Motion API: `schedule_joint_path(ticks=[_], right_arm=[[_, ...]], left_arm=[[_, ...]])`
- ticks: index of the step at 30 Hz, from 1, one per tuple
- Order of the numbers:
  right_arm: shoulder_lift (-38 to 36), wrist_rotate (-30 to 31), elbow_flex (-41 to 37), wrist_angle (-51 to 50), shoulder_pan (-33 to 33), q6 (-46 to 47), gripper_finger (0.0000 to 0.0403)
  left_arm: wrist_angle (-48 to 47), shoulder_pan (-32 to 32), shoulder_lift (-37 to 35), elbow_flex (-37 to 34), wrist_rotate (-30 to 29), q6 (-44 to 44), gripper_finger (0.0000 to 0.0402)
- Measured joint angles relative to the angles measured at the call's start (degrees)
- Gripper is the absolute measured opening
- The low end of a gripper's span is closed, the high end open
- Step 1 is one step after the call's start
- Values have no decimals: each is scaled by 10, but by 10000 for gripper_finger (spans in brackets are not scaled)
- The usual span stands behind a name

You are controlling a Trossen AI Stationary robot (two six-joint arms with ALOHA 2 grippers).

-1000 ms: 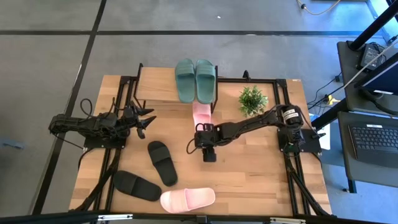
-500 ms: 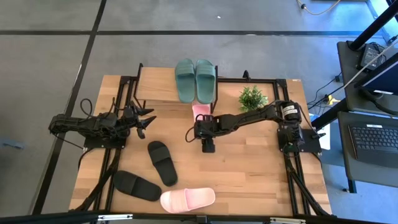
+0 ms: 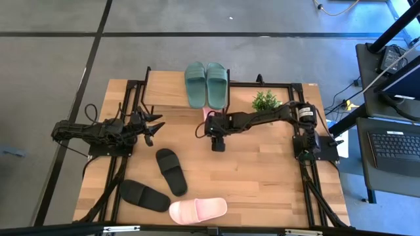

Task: Pick and place slides into the shelf
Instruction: Put the top pink slide under the shelf, then put the pink slide under the shelf

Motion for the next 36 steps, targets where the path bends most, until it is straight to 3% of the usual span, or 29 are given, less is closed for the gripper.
schedule_joint_path(ticks=[14, 22, 26, 30, 36], right_arm=[[0, -2, 0, 20, -29, -13, 202], [-2, 1, 15, 13, 16, -12, 202], [-2, 11, 57, -54, 49, -8, 202], [-2, 86, 113, -183, 99, 22, 202], [-3, 93, 163, -323, 183, 63, 202]], left_arm=[[0, 0, 0, 0, 0, 0, 169], [0, 0, 0, 0, 0, 0, 169], [0, 0, 0, 0, 0, 0, 169], [0, 0, 0, 0, 0, 0, 169], [0, 0, 0, 0, 0, 0, 169]])
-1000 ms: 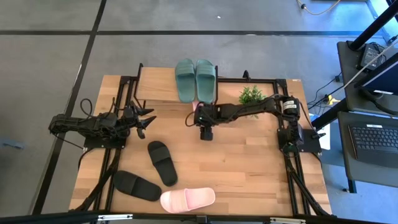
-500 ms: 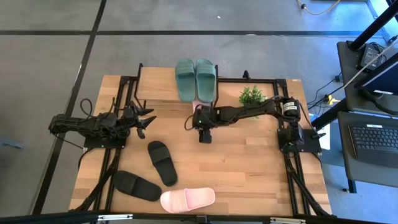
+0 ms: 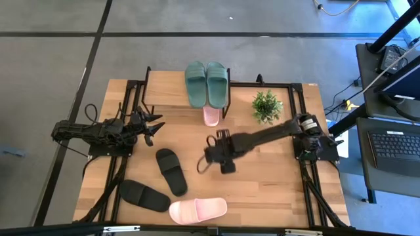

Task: Pick and place slides into the shelf
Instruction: Put the pink slide under the shelf

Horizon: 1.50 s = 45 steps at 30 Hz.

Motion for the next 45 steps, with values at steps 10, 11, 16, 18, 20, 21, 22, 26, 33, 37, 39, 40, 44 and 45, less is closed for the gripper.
schedule_joint_path(ticks=[10, 11, 16, 18, 20, 21, 22, 26, 33, 37, 39, 40, 44, 45], right_arm=[[0, 1, 4, 108, 119, -74, 202], [0, 1, 4, 113, 125, -74, 202], [0, 0, 4, 113, 146, -17, 202], [0, 0, 4, 114, 152, -2, 202], [0, 0, 4, 120, 157, -5, 202], [0, 0, 4, 125, 158, -16, 202], [0, 0, 4, 129, 158, -30, 202], [0, 1, 3, 190, 157, -59, 202], [6, -6, -5, 309, 156, -219, 202], [6, -6, -36, 372, 156, -301, 202], [6, -5, -47, 389, 156, -320, 202], [6, 0, -51, 390, 155, -328, 202], [6, 60, -59, 379, 154, -319, 202], [6, 67, -58, 378, 151, -313, 202]], left_arm=[[0, 0, 0, 0, 0, 0, 169], [0, 0, 0, 0, 0, 0, 169], [0, 0, 0, 0, 0, 0, 169], [0, 0, 0, 0, 0, 0, 169], [0, 0, 0, 0, 0, 0, 169], [0, 0, 0, 0, 0, 0, 169], [0, 0, 0, 0, 0, 0, 169], [0, 0, 0, 0, 0, 0, 169], [0, 0, 0, 0, 0, 0, 169], [0, 0, 0, 0, 0, 0, 169], [0, 0, 0, 0, 0, 0, 169], [0, 0, 0, 0, 0, 0, 169], [0, 0, 0, 0, 0, 0, 169], [0, 0, 0, 0, 0, 0, 169]])
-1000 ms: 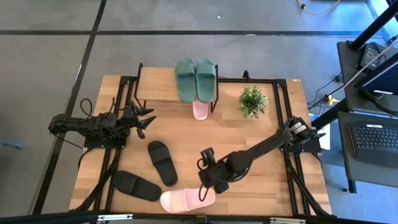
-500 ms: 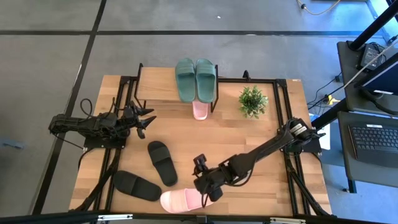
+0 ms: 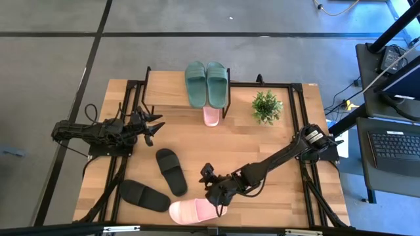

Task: Pick and place slides into the shelf
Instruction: Put the pink slide under the shelf

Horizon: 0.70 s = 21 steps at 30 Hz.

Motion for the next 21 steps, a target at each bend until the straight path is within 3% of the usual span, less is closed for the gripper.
schedule_joint_path(ticks=[4, 8, 18, 21], right_arm=[[0, -3, 0, -48, -24, 43, 202], [0, -80, 0, -42, -46, 40, 202], [0, -114, -74, 131, -28, -74, 202], [0, -172, -97, 191, -29, -76, 202]], left_arm=[[0, 0, 0, 0, 0, 0, 169], [0, 0, 0, 0, 0, 0, 169], [0, 0, 2, 0, 0, 0, 169], [0, 0, 2, 0, 0, 0, 169]])
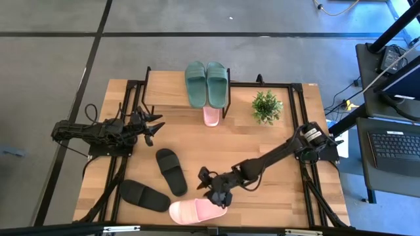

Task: Pick and place slides into the shelf
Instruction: Put the pink slide under the shelf

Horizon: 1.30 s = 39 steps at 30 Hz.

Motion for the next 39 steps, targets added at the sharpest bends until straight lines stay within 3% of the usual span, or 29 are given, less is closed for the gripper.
schedule_joint_path(ticks=[3, 13, 24, 33, 39], right_arm=[[0, -38, -24, 57, -1, -1, 202], [36, -65, -27, 161, 4, -18, 202], [115, -75, 50, 156, 2, -17, 202], [160, -126, 103, 147, -3, -14, 201], [168, -142, 113, 145, -13, 16, 161]], left_arm=[[0, 0, 0, 0, 0, 0, 169], [0, 0, 0, 0, 0, -1, 169], [0, 0, 0, 0, 0, -1, 169], [0, 0, 0, 0, 0, -7, 169], [0, 0, 0, 0, 1, -13, 169]])
